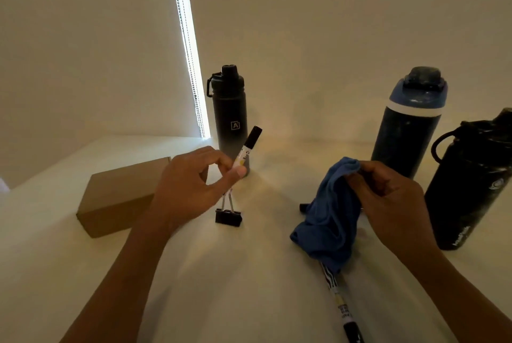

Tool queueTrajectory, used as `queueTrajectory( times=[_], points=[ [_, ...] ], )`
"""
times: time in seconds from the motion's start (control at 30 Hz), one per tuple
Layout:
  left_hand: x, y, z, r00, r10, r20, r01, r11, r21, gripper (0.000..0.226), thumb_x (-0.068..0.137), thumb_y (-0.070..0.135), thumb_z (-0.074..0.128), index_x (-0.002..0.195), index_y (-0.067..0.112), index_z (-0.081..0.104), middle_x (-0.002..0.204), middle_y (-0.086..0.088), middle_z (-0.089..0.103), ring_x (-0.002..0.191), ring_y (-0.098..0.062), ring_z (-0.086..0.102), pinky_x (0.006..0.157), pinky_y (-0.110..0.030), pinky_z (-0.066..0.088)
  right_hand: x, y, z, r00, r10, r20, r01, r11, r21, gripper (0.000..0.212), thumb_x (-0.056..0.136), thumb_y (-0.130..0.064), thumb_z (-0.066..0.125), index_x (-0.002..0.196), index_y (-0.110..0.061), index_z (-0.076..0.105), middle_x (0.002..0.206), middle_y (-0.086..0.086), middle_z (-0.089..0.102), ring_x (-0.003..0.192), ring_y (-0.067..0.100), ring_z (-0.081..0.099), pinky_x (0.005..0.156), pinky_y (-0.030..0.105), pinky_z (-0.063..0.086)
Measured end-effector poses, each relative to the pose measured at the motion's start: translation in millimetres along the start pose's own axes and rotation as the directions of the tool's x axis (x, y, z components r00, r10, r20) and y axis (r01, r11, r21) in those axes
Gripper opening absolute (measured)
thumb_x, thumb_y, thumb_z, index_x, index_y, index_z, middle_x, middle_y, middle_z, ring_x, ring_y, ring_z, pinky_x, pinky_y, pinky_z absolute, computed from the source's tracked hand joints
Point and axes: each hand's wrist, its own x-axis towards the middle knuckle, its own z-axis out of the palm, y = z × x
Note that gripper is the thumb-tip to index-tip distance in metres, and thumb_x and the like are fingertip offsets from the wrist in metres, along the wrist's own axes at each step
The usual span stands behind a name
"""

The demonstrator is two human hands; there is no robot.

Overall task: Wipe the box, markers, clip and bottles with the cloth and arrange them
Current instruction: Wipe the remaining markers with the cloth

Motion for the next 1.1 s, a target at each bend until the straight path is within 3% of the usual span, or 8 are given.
queueTrajectory(
  times=[0.17, 0.3, 0.43, 0.6, 0.77, 0.87, 0.97, 1.1],
  points=[
    [-11, -22, -15, 0.966, -0.204, -0.157, 0.212, 0.977, 0.038, 0.032, 0.086, 0.067, 0.069, 0.101, 0.039, 0.073, 0.082, 0.024, 0.071, 0.050, -0.009, 0.052, 0.056, -0.026, 0.048, -2, -1, 1, 1.000, -0.010, 0.013, 0.010, 0.999, -0.043, 0.016, 0.096, -0.034, 0.066, 0.109, -0.031, 0.074, 0.091, -0.018, 0.074, 0.087, -0.004, 0.069, 0.073, 0.007, 0.051],
    [-29, -32, -17, 0.954, -0.287, -0.089, 0.301, 0.907, 0.296, 0.034, 0.086, 0.074, 0.065, 0.102, 0.045, 0.072, 0.077, 0.029, 0.069, 0.060, 0.003, 0.064, 0.064, -0.028, 0.059, -4, -1, 3, 0.999, -0.014, 0.040, 0.016, 0.999, -0.048, 0.015, 0.097, -0.035, 0.065, 0.109, -0.034, 0.074, 0.093, -0.024, 0.073, 0.090, -0.001, 0.070, 0.079, 0.013, 0.054],
    [-49, -36, -16, 0.951, -0.308, 0.008, 0.252, 0.793, 0.555, 0.035, 0.085, 0.076, 0.062, 0.096, 0.044, 0.074, 0.073, 0.026, 0.064, 0.064, 0.005, 0.060, 0.061, -0.022, 0.057, -1, 0, 3, 0.999, 0.029, 0.021, -0.030, 0.998, 0.048, 0.016, 0.097, -0.032, 0.066, 0.111, -0.031, 0.074, 0.094, -0.020, 0.074, 0.089, 0.001, 0.071, 0.076, 0.017, 0.056],
    [-60, -33, -16, 0.936, -0.351, -0.004, 0.274, 0.723, 0.634, 0.037, 0.085, 0.076, 0.060, 0.087, 0.042, 0.073, 0.072, 0.024, 0.063, 0.064, 0.002, 0.058, 0.055, -0.018, 0.043, 5, -1, -5, 0.989, 0.126, -0.081, -0.111, 0.979, 0.169, 0.013, 0.099, -0.035, 0.063, 0.107, -0.031, 0.074, 0.091, -0.011, 0.074, 0.084, 0.007, 0.071, 0.083, 0.035, 0.058],
    [-56, -29, -16, 0.960, -0.279, -0.010, 0.224, 0.747, 0.626, 0.041, 0.083, 0.080, 0.060, 0.094, 0.041, 0.069, 0.080, 0.022, 0.060, 0.067, 0.001, 0.059, 0.059, -0.021, 0.053, 6, -6, -13, 0.983, 0.160, -0.094, -0.132, 0.958, 0.253, 0.017, 0.103, -0.038, 0.059, 0.105, -0.029, 0.074, 0.093, 0.008, 0.073, 0.092, 0.038, 0.069, 0.082, 0.047, 0.058],
    [-49, -14, -14, 0.978, -0.193, -0.081, 0.207, 0.843, 0.497, 0.031, 0.091, 0.063, 0.065, 0.110, 0.039, 0.066, 0.084, 0.022, 0.063, 0.064, 0.000, 0.060, 0.057, -0.019, 0.049, 8, -16, -20, 0.984, 0.122, -0.128, -0.084, 0.959, 0.270, 0.021, 0.105, -0.032, 0.054, 0.094, -0.034, 0.072, 0.094, -0.003, 0.076, 0.093, 0.021, 0.073, 0.080, 0.026, 0.057],
    [-39, 10, -3, 0.995, -0.059, -0.084, 0.084, 0.937, 0.339, 0.030, 0.095, 0.059, 0.062, 0.115, 0.037, 0.061, 0.086, 0.022, 0.063, 0.059, 0.003, 0.056, 0.055, -0.020, 0.049, 12, -25, -28, 0.973, 0.084, -0.216, -0.023, 0.962, 0.270, 0.025, 0.107, -0.032, 0.050, 0.088, -0.033, 0.066, 0.081, -0.016, 0.070, 0.080, 0.001, 0.067, 0.076, 0.020, 0.052],
    [-35, 39, 27, 0.956, 0.166, 0.240, -0.204, 0.969, 0.140, 0.028, 0.096, 0.065, 0.058, 0.114, 0.043, 0.063, 0.094, 0.024, 0.063, 0.063, 0.009, 0.056, 0.062, -0.012, 0.042, 17, -25, -33, 0.954, 0.057, -0.294, 0.022, 0.965, 0.260, 0.035, 0.108, -0.031, 0.049, 0.074, -0.032, 0.055, 0.061, -0.018, 0.052, 0.057, 0.000, 0.046, 0.057, 0.017, 0.042]
  ],
)
